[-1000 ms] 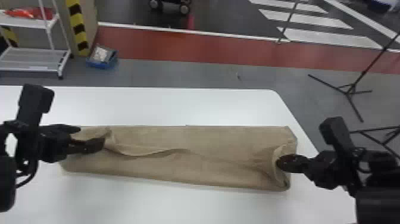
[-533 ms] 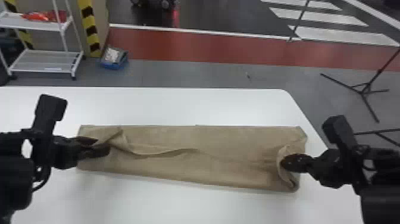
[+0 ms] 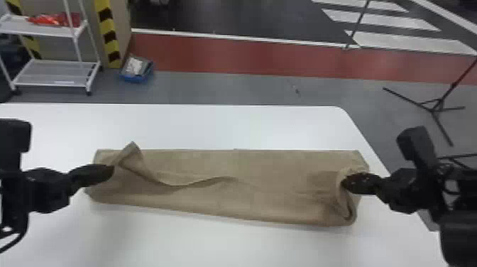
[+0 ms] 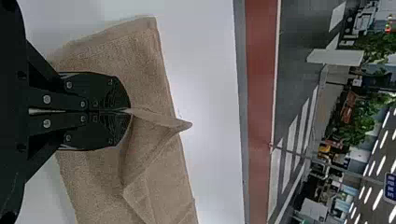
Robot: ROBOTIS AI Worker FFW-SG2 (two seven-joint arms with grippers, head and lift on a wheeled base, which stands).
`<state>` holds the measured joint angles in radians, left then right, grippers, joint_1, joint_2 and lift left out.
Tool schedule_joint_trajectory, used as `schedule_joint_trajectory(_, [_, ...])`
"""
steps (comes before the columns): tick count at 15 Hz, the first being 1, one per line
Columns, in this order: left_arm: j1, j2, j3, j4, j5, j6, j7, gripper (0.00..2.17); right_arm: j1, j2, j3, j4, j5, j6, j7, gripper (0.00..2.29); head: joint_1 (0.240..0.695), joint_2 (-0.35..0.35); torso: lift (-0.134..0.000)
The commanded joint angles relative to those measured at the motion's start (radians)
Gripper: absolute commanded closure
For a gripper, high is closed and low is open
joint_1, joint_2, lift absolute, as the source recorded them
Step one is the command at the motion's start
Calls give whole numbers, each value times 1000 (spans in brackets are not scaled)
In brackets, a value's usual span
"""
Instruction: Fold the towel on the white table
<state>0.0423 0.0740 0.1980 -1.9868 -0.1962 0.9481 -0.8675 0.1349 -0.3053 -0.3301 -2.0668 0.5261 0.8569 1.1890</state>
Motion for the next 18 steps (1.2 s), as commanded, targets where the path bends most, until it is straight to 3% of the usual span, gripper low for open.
schedule_joint_trajectory(1, [-6, 1, 11, 13, 9, 2, 13, 1497, -58, -5, -9, 33, -6, 38, -3, 2250, 695, -180, -126])
schedule_joint_trajectory(6, [-38, 1, 20, 71, 9, 8, 74, 1497, -138, -12, -9, 120, 11, 75, -20, 2250, 695, -178, -126])
schedule_joint_trajectory(12, [-52, 1, 75, 111, 38, 5, 110, 1497, -178, -32, -73, 180, -3, 100, -45, 2250, 695, -187, -126])
schedule_joint_trajectory(15, [-45, 0, 121, 111, 89, -1, 110, 1497, -199, -35, -90, 198, -5, 115, -48, 2250, 695, -196, -126])
schedule_joint_trajectory(18, [-22, 0, 181, 109, 182, -74, 108, 1497, -210, -37, -109, 203, -15, 115, -51, 2250, 695, -195, -126])
